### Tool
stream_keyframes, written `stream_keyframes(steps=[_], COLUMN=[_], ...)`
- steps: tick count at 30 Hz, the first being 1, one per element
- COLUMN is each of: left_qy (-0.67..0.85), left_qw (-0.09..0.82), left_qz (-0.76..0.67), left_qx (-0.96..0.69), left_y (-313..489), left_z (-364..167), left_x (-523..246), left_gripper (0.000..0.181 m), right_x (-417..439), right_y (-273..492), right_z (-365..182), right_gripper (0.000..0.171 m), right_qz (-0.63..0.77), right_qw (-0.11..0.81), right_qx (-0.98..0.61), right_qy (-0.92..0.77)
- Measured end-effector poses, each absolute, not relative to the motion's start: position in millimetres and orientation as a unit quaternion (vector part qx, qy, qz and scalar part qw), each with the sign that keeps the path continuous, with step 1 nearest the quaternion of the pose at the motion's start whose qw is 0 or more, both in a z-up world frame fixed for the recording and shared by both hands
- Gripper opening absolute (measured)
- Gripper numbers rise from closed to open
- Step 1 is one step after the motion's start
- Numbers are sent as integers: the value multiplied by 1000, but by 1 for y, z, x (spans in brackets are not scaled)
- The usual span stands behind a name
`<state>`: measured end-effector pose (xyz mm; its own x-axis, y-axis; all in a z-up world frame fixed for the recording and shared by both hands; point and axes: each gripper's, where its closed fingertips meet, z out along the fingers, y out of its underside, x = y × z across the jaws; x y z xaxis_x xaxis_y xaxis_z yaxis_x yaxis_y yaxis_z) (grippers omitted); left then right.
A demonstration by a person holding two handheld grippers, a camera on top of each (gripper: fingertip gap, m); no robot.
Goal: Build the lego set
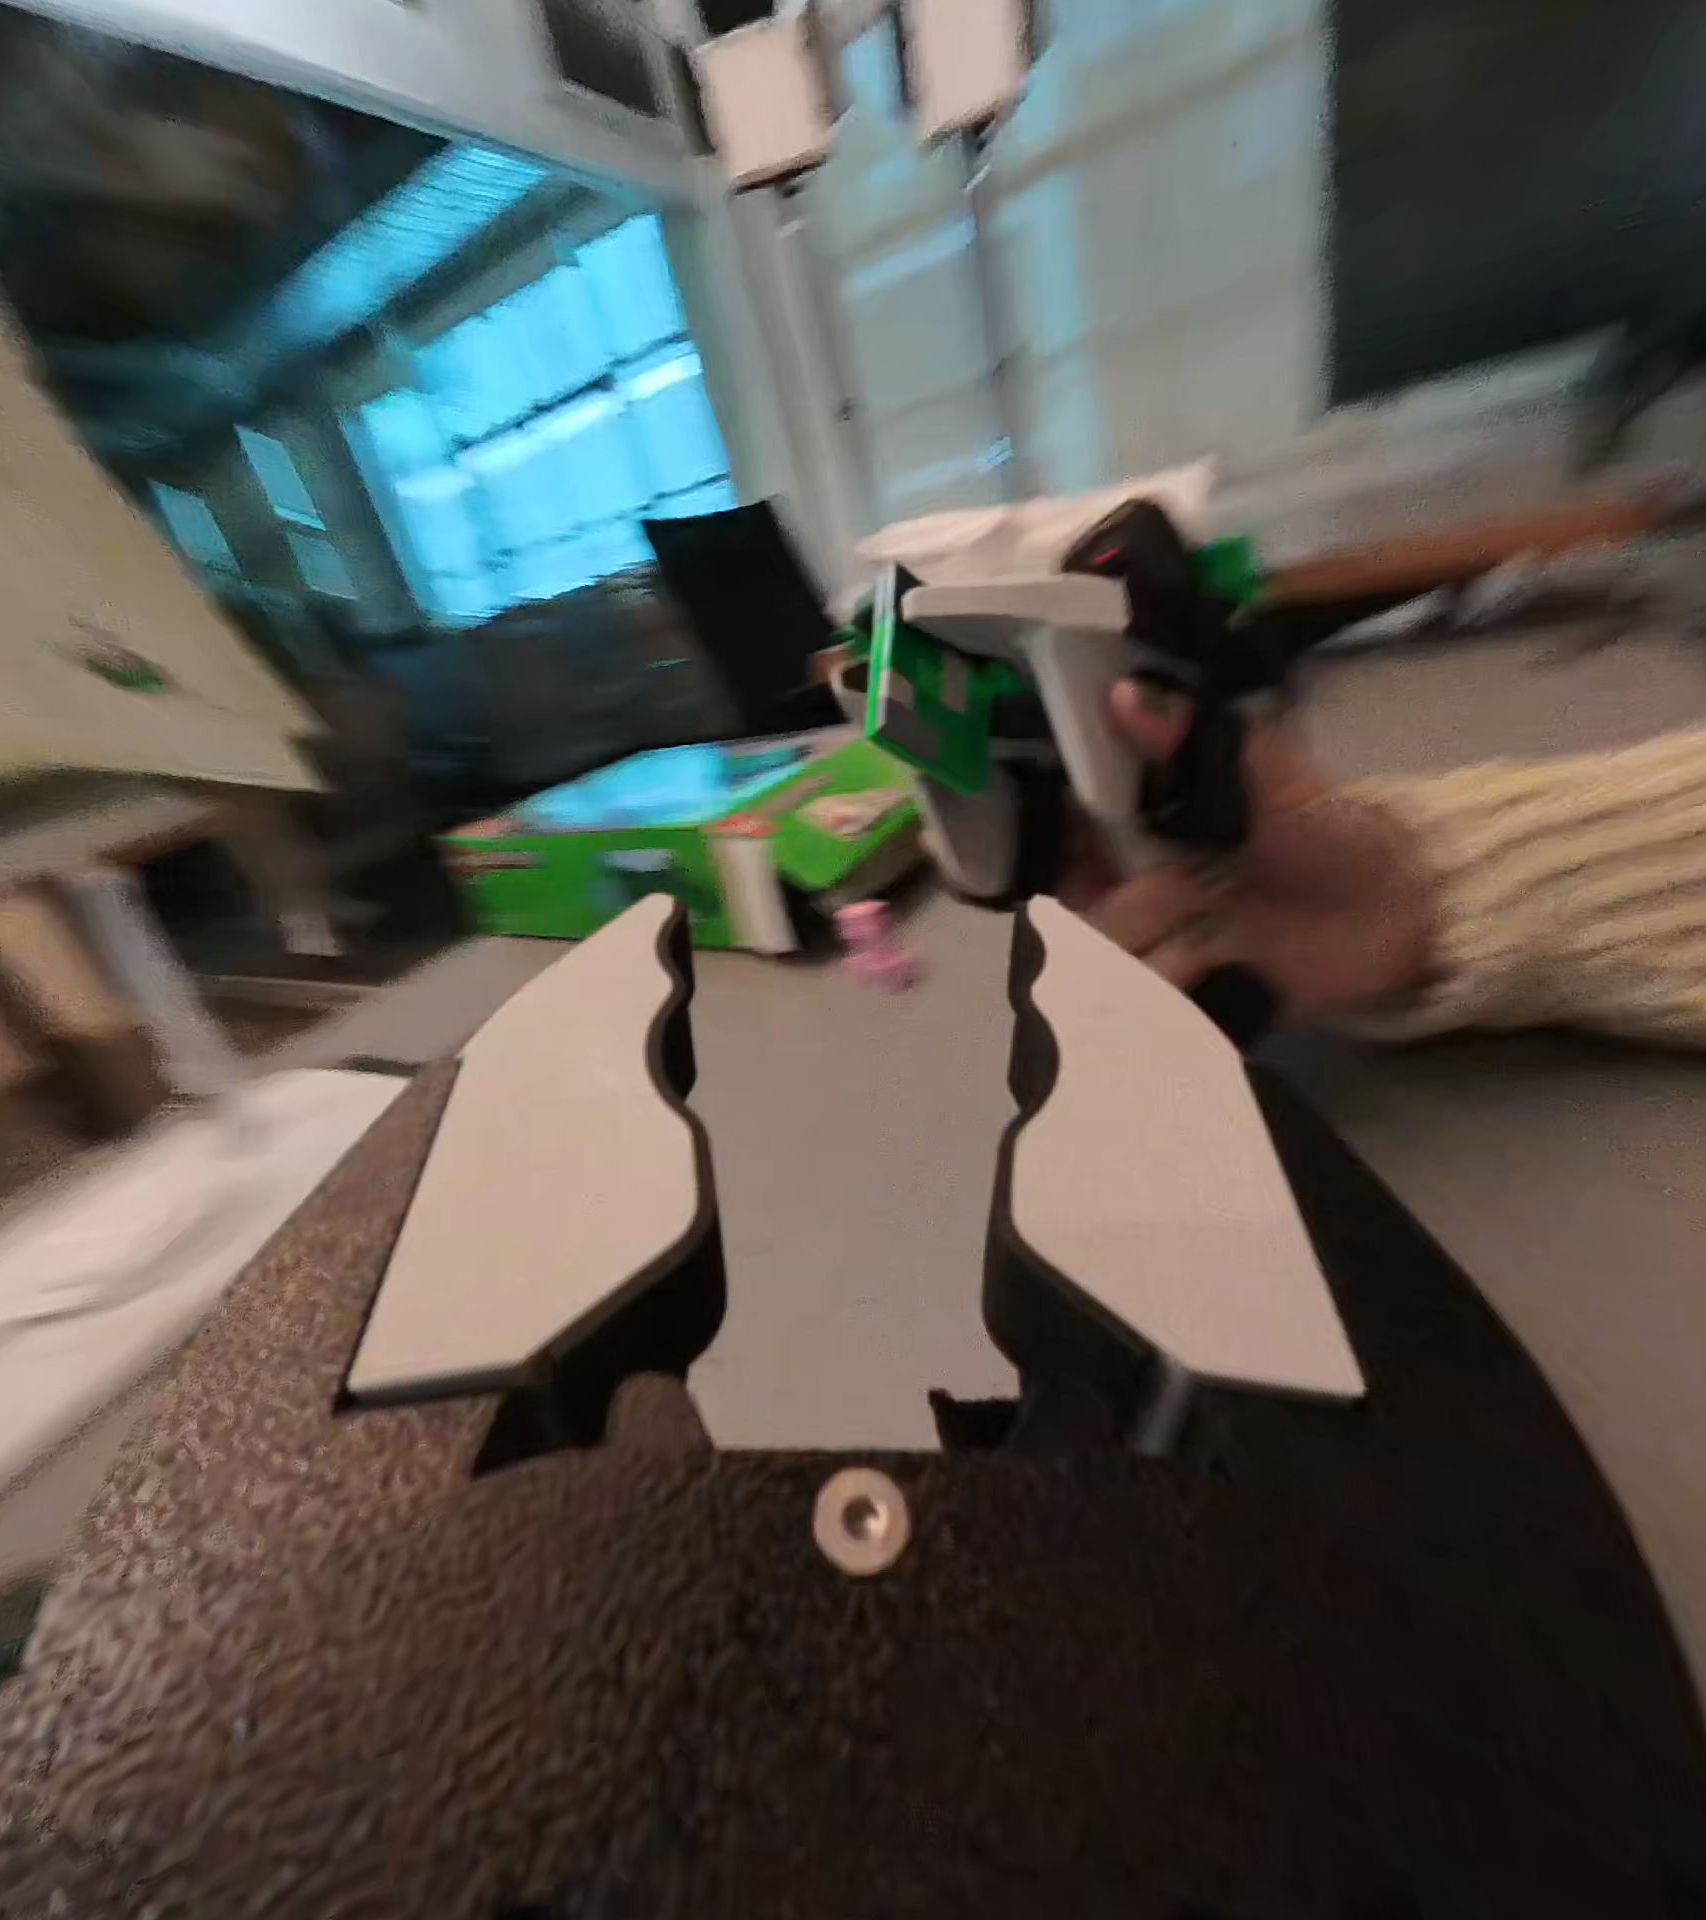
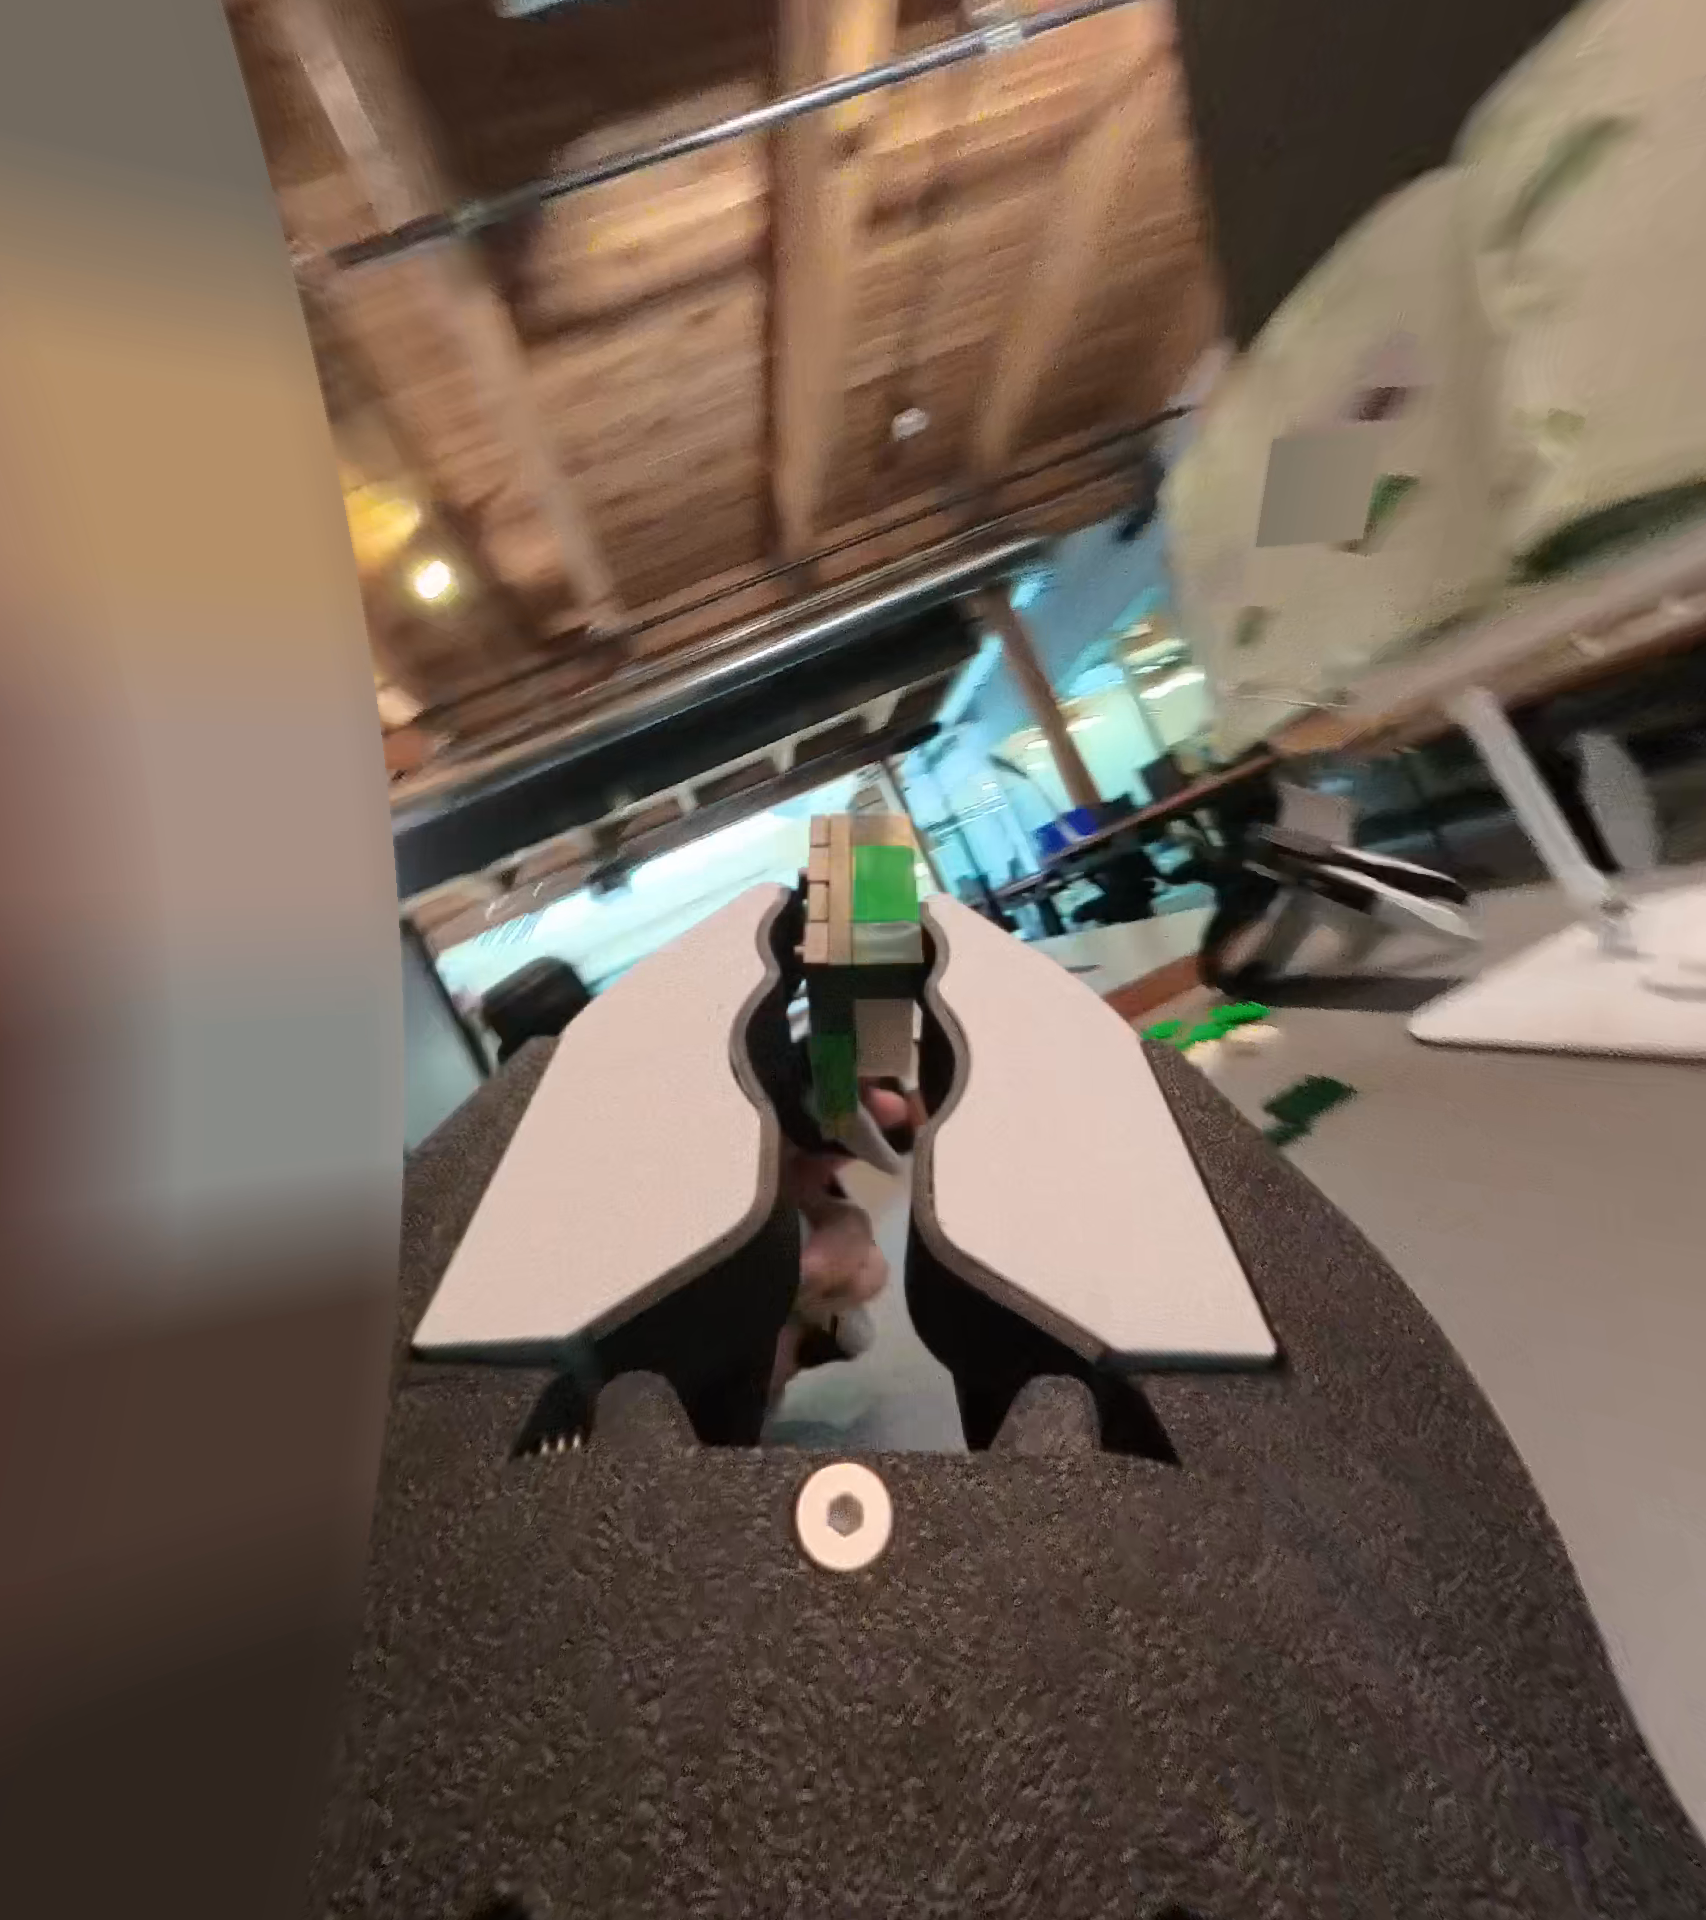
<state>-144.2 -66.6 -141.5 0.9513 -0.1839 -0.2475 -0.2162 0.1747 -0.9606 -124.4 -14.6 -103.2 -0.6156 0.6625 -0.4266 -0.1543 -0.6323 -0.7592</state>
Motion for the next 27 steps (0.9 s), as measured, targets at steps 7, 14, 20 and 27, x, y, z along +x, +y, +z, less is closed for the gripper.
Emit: stream_keyframes(steps=[7,14,20,27], left_qy=[251,238,236,186], left_qw=[702,668,681,690], left_qz=[267,311,311,249], left_qx=[-611,-633,-620,-654], left_y=[-62,-56,-62,-63], left_z=[-145,-153,-147,-148], left_x=[-133,-145,-146,-165], left_gripper=[68,55,36,36], right_x=[-152,-160,-162,-141], right_y=[-30,-63,-68,-37], right_z=[-128,-128,-128,-106], right_gripper=[19,19,19,52], right_qz=[821,831,840,821], right_qw=[177,151,141,311], right_qx=[-465,-458,-455,-414], right_qy=[-282,-277,-260,-239])
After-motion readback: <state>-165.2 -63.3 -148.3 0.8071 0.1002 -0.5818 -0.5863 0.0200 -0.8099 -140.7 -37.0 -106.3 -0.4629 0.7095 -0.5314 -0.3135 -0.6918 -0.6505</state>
